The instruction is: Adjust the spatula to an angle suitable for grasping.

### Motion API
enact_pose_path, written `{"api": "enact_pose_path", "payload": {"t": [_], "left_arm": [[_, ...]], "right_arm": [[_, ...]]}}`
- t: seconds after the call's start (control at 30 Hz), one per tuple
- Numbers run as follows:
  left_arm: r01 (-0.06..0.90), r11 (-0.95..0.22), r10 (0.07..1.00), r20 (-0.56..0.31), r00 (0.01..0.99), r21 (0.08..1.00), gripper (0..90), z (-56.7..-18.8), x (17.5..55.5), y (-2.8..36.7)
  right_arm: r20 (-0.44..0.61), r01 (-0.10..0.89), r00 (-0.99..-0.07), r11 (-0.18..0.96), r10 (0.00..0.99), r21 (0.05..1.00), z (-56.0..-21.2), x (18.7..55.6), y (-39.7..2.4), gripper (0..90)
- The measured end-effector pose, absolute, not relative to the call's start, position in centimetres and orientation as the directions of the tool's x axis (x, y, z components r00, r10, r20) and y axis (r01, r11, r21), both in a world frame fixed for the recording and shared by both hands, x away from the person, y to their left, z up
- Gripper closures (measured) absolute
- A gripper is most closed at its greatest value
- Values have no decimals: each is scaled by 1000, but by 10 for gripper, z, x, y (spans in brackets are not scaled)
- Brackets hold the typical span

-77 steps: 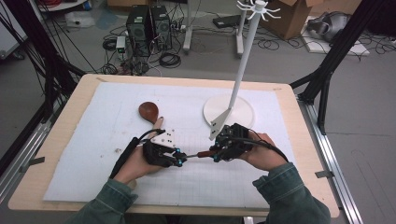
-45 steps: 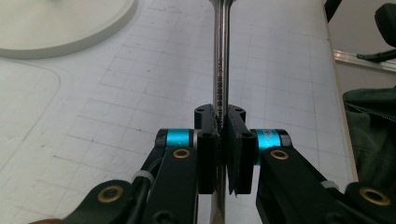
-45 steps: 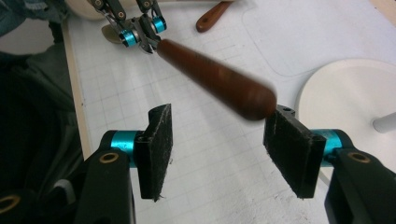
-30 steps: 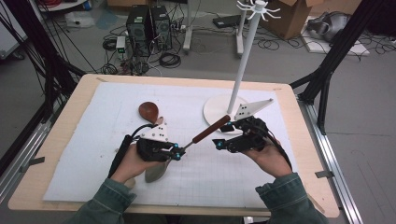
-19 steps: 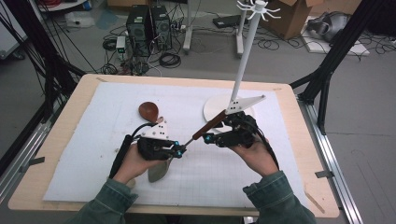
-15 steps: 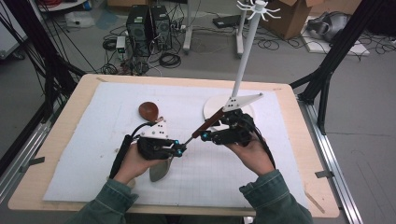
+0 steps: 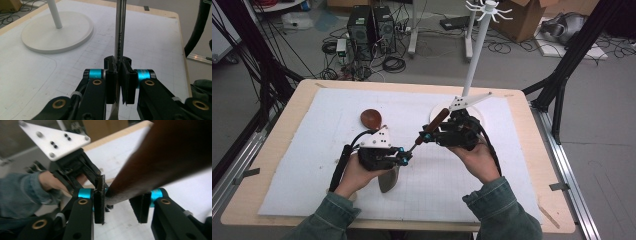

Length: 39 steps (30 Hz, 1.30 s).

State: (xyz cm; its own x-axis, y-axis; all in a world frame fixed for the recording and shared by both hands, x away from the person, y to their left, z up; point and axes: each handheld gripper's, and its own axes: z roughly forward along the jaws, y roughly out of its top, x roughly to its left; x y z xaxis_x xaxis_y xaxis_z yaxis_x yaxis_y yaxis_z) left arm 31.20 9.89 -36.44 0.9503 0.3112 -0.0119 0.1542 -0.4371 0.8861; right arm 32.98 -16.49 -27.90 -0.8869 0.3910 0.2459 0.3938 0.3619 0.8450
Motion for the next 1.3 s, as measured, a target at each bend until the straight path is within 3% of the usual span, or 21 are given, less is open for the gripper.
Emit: {"api": "enact_pose_path", "payload": {"t": [0.13,0.4,0.87,1.1,1.3], "left_arm": [[173,-404,303,-47,952,898,826,-364,313,101],[209,-423,261,-103,960,882,727,-369,317,106],[180,-407,229,-91,969,896,830,-366,313,106],[186,-386,257,-89,962,903,839,-365,311,103],[206,-350,313,-93,945,914,839,-363,310,104]], "right_arm": [[299,410,-890,320,343,854,-278,332,-166,729],[254,361,-914,353,316,863,-270,328,-159,733],[206,305,-937,375,283,876,-257,326,-152,730],[170,300,-924,374,342,878,-264,322,-139,654],[143,301,-909,377,392,876,-275,320,-128,653]]}}
